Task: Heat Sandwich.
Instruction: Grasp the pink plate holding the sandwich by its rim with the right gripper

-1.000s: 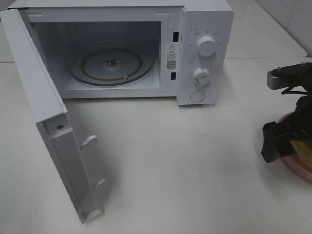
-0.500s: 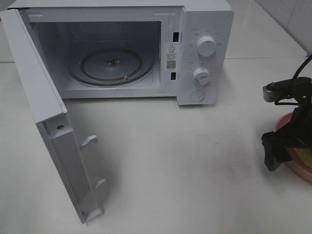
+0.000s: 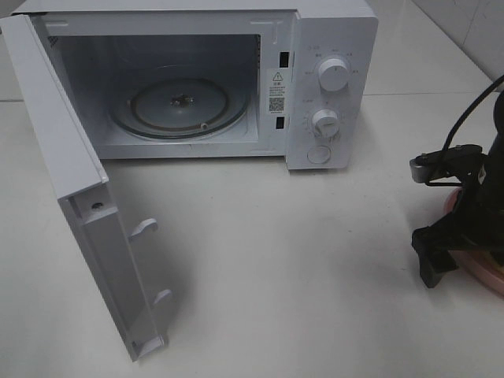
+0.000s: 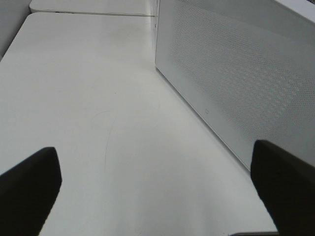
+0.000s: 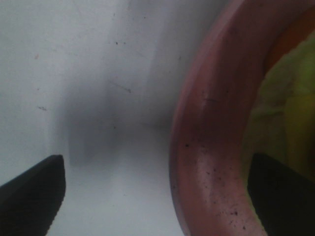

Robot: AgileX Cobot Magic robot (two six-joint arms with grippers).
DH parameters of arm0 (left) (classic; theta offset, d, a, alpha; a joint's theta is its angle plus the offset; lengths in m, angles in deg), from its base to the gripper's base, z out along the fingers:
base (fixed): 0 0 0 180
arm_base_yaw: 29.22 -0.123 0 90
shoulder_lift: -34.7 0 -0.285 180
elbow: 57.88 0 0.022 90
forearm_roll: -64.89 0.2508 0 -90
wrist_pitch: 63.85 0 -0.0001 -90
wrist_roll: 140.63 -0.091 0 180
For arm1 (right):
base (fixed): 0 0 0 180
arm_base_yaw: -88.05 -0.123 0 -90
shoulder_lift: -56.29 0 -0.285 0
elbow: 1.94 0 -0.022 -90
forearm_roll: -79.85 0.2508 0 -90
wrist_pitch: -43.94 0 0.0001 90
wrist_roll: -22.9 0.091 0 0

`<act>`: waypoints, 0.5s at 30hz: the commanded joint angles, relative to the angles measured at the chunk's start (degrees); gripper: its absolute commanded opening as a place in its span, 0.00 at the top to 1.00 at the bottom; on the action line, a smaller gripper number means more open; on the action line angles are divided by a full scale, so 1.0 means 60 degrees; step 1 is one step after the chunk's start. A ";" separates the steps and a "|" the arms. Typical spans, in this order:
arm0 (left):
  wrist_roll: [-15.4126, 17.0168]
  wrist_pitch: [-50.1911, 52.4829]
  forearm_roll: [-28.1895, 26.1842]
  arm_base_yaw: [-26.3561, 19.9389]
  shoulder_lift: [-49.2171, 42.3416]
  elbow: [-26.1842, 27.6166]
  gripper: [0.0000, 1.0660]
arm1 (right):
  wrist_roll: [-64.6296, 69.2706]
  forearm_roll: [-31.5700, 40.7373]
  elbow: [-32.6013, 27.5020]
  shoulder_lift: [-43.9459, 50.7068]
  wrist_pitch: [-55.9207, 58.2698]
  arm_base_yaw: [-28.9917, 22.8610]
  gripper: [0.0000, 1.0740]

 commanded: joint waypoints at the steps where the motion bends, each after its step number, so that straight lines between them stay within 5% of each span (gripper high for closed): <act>1: 0.0010 0.0105 -0.0019 0.0000 -0.0248 -0.0038 0.05 | 0.0095 -0.0010 0.0038 -0.0229 -0.0201 0.0038 0.13; 12: 0.0010 0.0105 -0.0019 0.0000 -0.0248 -0.0038 0.05 | 0.0086 -0.0010 0.0038 -0.0353 -0.0248 0.0038 0.18; 15: 0.0010 0.0105 -0.0019 0.0000 -0.0248 -0.0038 0.05 | 0.0134 -0.0010 0.0038 -0.0353 -0.0181 0.0038 0.31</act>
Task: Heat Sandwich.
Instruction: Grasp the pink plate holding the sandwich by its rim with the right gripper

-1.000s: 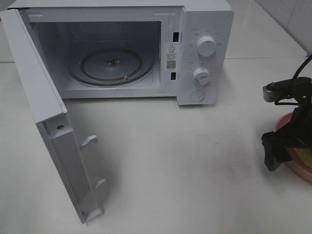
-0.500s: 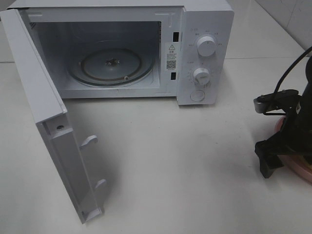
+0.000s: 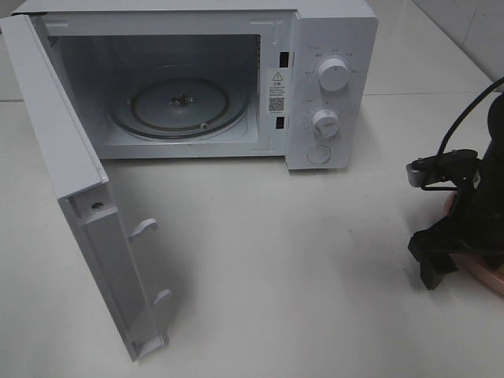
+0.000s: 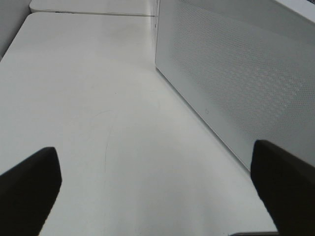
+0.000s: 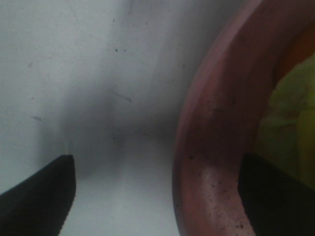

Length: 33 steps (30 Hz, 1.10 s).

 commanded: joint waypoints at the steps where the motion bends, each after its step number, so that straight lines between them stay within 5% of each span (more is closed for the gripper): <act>1: 0.0010 0.0105 -0.0019 0.0000 -0.0248 -0.0038 0.05 | 0.0124 -0.0010 0.0029 -0.0038 0.0095 0.0029 0.31; 13: 0.0010 0.0105 -0.0019 0.0000 -0.0248 -0.0038 0.05 | 0.0888 -0.0286 0.0029 -0.0038 0.0067 0.0029 1.00; 33: 0.0010 0.0105 -0.0019 0.0000 -0.0248 -0.0038 0.05 | 0.0945 -0.0315 0.0029 0.0029 0.0210 0.0000 1.00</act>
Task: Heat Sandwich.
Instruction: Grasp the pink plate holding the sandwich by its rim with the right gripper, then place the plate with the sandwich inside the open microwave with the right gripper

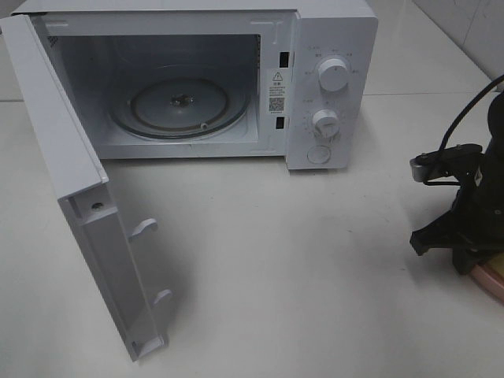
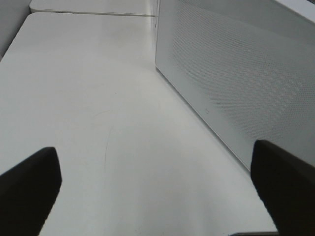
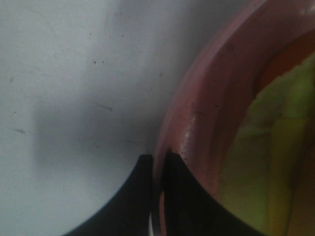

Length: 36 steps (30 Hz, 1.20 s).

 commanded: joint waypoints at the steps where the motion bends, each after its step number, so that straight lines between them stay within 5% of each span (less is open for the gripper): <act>1: 0.0010 0.0105 -0.0019 0.0000 -0.0248 -0.0038 0.05 | 0.0220 0.0181 -0.0029 0.0000 0.0306 -0.0076 1.00; 36: 0.0010 0.0105 -0.0019 0.0000 -0.0248 -0.0038 0.05 | 0.1910 -0.2082 -0.0029 0.1289 0.2110 -0.1518 1.00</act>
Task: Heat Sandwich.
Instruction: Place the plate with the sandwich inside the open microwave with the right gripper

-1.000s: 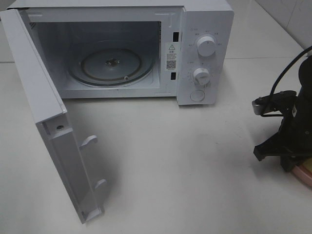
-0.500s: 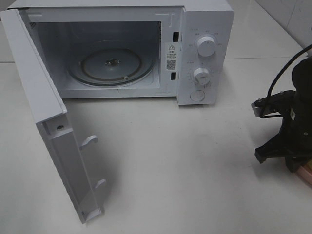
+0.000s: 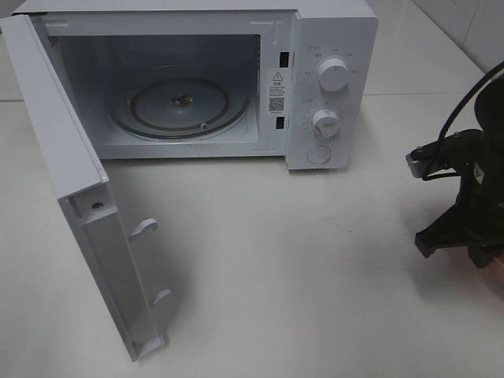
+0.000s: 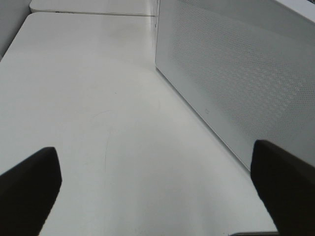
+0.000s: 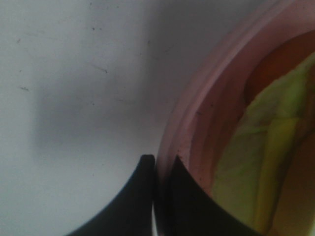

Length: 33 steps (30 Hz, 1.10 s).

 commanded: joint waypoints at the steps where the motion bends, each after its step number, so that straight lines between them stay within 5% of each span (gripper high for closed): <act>1: 0.0010 0.0105 -0.0019 0.0000 -0.0248 -0.0038 0.05 | 0.0000 -0.0296 -0.0038 0.0315 0.0525 -0.0258 1.00; 33: 0.0010 0.0105 -0.0019 0.0000 -0.0248 -0.0038 0.05 | -0.0697 -0.0401 -0.0057 0.1853 0.1948 -0.4498 0.98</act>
